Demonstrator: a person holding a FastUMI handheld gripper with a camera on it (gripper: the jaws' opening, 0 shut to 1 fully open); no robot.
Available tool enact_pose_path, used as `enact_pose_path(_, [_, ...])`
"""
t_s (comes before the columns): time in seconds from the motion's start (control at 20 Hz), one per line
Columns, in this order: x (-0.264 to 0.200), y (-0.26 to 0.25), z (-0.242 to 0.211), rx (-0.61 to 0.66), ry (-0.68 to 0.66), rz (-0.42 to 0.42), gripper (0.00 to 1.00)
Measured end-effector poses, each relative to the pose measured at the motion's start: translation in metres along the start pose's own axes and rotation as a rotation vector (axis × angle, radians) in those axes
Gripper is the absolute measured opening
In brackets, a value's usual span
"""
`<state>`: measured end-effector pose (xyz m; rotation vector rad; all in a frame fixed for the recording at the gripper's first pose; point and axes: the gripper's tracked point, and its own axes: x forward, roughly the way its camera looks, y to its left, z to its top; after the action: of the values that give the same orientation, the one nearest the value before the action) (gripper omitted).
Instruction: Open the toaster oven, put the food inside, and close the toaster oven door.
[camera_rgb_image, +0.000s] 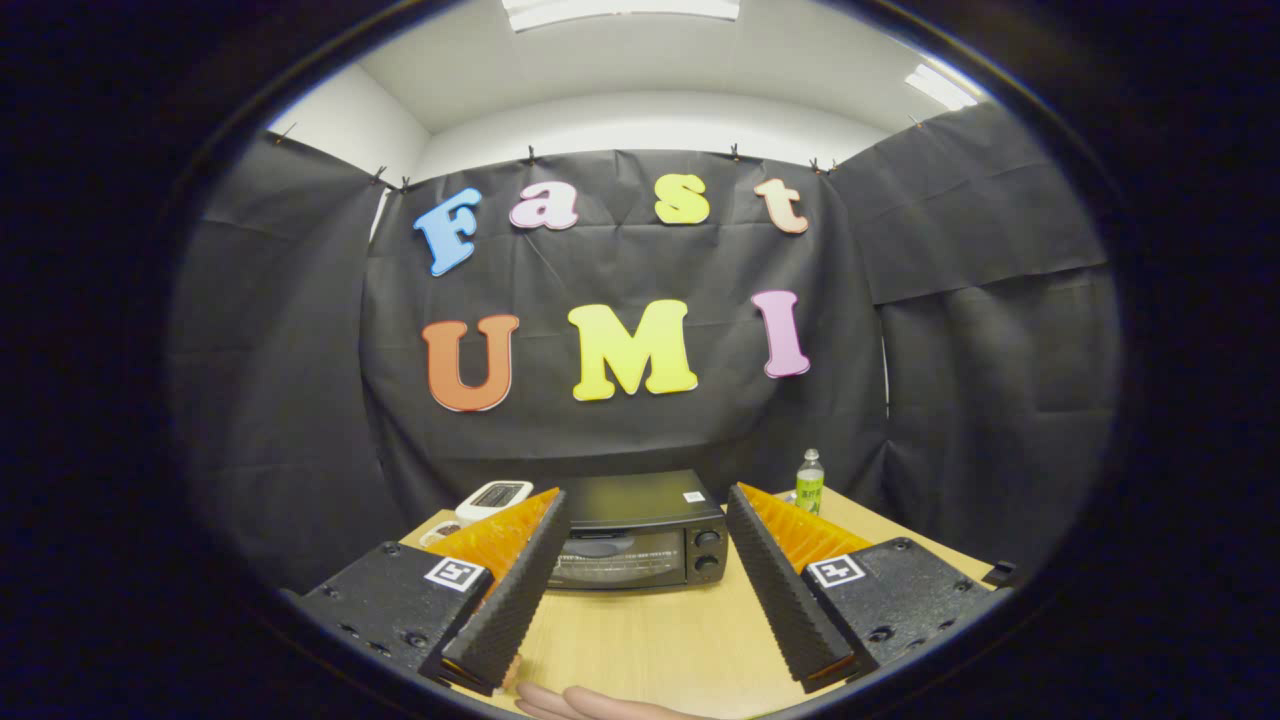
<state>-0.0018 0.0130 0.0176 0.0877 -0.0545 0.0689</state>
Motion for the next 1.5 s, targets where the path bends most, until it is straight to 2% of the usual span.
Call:
enact_pose_path(0.4, [0.068, 0.014, -0.027, -0.059, -0.033, 0.0, 1.0])
enact_pose_path(0.6, [0.116, 0.022, -0.064, -0.071, 0.025, 0.022, 1.0])
enact_pose_path(0.95, [0.192, 0.048, -0.126, -0.009, 0.144, 0.088, 1.0])
enact_pose_path(1.15, [0.231, 0.045, -0.154, -0.047, 0.19, 0.066, 1.0])
enact_pose_path(1.4, [0.252, 0.057, -0.186, -0.068, 0.276, 0.077, 1.0])
enact_pose_path(1.5, [0.255, 0.058, -0.186, -0.073, 0.258, 0.069, 1.0])
